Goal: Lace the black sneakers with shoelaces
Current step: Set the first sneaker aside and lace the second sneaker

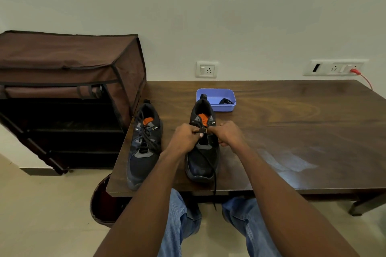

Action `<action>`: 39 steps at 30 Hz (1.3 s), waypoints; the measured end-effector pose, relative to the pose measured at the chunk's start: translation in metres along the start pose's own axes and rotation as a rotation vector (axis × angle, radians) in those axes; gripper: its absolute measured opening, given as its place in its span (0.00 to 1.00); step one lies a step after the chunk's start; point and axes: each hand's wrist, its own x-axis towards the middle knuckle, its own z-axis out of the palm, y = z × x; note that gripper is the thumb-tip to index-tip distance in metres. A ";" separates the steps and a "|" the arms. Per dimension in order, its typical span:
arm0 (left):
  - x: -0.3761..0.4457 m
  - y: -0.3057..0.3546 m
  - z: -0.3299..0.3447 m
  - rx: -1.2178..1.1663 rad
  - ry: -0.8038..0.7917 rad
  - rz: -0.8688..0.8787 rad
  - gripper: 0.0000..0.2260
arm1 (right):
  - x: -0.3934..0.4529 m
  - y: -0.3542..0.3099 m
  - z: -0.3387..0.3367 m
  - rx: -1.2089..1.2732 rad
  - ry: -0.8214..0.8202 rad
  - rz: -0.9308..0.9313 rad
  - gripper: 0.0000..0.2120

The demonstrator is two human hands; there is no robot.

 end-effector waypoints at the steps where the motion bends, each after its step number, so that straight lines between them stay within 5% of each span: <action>1: 0.002 -0.003 0.000 0.006 -0.024 0.021 0.05 | -0.001 0.000 0.000 0.001 0.004 -0.004 0.16; 9: 0.004 -0.008 -0.004 0.067 -0.313 0.099 0.05 | -0.008 -0.005 -0.002 -0.038 0.016 -0.030 0.14; 16: 0.005 -0.005 0.001 0.016 -0.194 -0.031 0.05 | -0.009 -0.006 -0.001 -0.008 0.027 -0.012 0.13; 22: 0.002 -0.006 -0.019 -0.578 0.218 -0.262 0.09 | -0.009 -0.006 -0.002 -0.010 0.014 0.011 0.18; 24: -0.001 -0.013 -0.021 -0.440 0.201 -0.195 0.09 | -0.012 -0.007 0.000 -0.056 0.024 -0.009 0.17; 29: -0.003 -0.018 -0.013 -0.049 -0.195 0.044 0.05 | -0.014 -0.006 -0.002 -0.092 0.031 -0.033 0.13; 32: -0.004 -0.019 -0.018 -0.048 -0.354 0.050 0.09 | -0.012 -0.003 -0.005 -0.047 -0.006 -0.030 0.12; 39: -0.012 -0.003 -0.015 0.144 -0.150 0.164 0.06 | -0.019 -0.007 -0.006 -0.046 0.039 -0.072 0.13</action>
